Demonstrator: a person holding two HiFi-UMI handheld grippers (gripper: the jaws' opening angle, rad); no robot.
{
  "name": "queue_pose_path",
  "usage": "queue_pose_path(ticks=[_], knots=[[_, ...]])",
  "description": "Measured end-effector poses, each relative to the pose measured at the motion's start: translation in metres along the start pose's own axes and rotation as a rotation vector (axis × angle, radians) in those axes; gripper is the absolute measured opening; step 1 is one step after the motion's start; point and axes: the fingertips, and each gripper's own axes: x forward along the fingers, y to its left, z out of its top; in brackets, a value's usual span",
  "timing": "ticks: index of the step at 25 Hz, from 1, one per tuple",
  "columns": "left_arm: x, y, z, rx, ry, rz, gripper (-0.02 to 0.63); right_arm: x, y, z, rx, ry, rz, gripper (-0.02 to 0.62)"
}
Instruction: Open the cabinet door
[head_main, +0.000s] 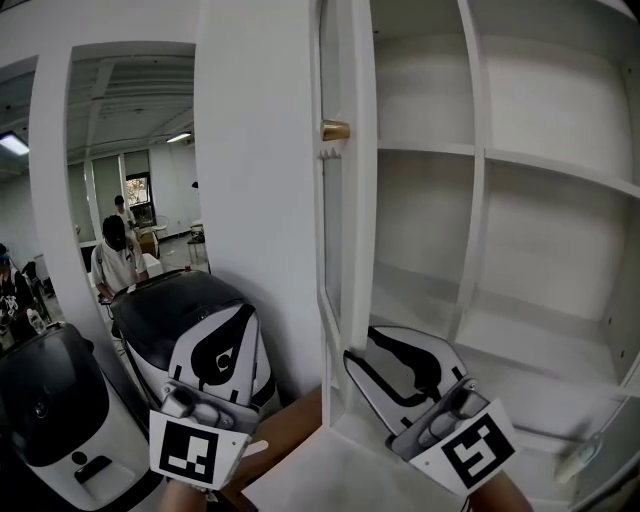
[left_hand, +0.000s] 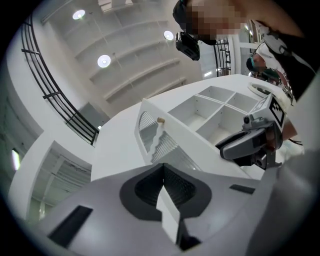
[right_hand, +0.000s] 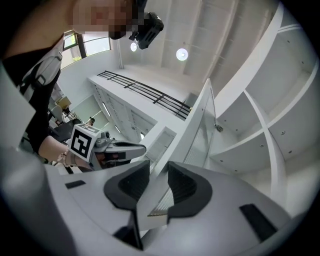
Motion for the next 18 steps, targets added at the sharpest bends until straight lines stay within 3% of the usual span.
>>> queue_pose_path(ticks=[18], knots=[[-0.067,0.038,-0.017,0.067,0.137,0.082,0.002,0.065,0.056,0.007,-0.027,-0.096,0.045,0.117]])
